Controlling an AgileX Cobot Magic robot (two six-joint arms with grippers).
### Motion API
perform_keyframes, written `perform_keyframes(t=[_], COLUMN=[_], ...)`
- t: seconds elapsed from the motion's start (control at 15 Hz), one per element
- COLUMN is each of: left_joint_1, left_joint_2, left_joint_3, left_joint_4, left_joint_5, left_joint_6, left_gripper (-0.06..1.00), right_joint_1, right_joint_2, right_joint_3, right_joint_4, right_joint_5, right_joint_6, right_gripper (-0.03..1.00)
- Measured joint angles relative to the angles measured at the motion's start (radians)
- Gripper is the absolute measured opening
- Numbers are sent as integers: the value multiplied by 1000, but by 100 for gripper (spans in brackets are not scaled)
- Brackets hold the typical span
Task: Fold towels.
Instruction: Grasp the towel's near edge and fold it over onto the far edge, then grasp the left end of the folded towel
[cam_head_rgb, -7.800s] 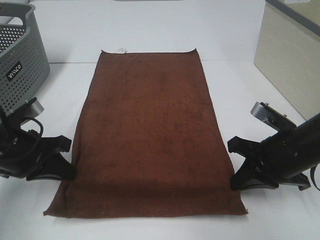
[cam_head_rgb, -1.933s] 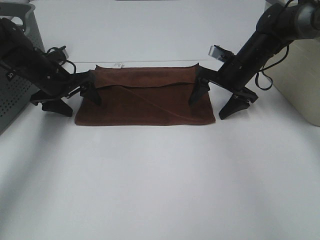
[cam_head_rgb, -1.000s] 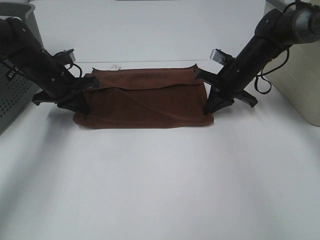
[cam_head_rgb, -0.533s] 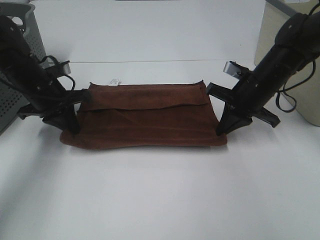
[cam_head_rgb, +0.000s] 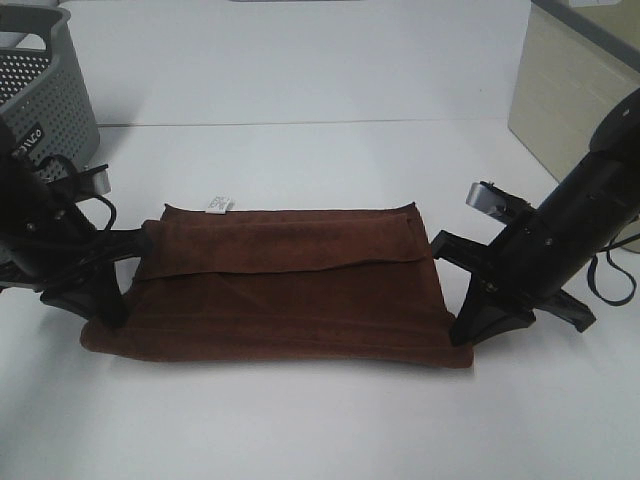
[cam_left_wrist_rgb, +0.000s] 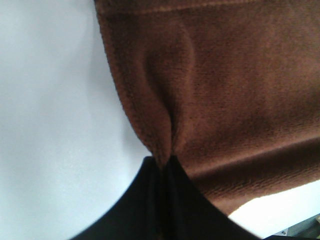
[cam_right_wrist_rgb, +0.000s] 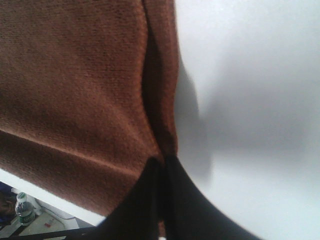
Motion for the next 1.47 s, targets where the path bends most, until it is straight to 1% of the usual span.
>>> perform_keyframes(t=[0.07, 0.27, 0.4, 0.47, 0.6, 0.73, 0.93, 1.0, 1.07, 1.13, 1.2, 1.33, 1.4, 1.47], left_joint_1=[0, 0, 0, 0, 0, 0, 0, 0, 0, 0, 0, 0, 0, 0], left_joint_2=[-1, -1, -1, 0, 20, 80, 173, 199, 217, 227, 230, 230, 230, 230], left_joint_3=[-23, -118, -186, -216, -281, -337, -389, -400, -410, -419, -429, -450, -454, -454], left_joint_4=[-1, 5, 29, 45, 64, 78, 83, 83, 84, 87, 89, 91, 98, 110], left_joint_5=[8, 25, 11, -21, -74, -105, -122, -137, -145, -163, -165, -161, -156, -152], left_joint_6=[-17, -124, -172, -190, -199, -206, -206, -206, -206, -206, -206, -206, -206, -206], left_gripper=[1, 1, 1, 1, 1, 1, 2, 6, 14, 26, 40, 69, 77, 81], right_joint_1=[0, 0, 0, 0, 0, 0, 0, 0, 0, 0, 0, 0, 0, 0], right_joint_2=[-7, -12, -9, 4, 50, 107, 181, 193, 203, 209, 212, 211, 209, 202], right_joint_3=[-17, -120, -213, -264, -368, -453, -499, -503, -504, -505, -506, -507, -508, -509], right_joint_4=[-2, -27, -59, -75, -101, -111, -111, -111, -111, -111, -111, -111, -116, -124], right_joint_5=[0, -3, -5, -5, -5, -5, -38, -52, -55, -59, -60, -60, -60, -60], right_joint_6=[-3, -10, 0, 13, 35, 38, 38, 38, 38, 38, 38, 39, 39, 39], right_gripper=[0, 0, 0, 0, 0, 0, 0, 0, 2, 10, 25, 60, 72, 77])
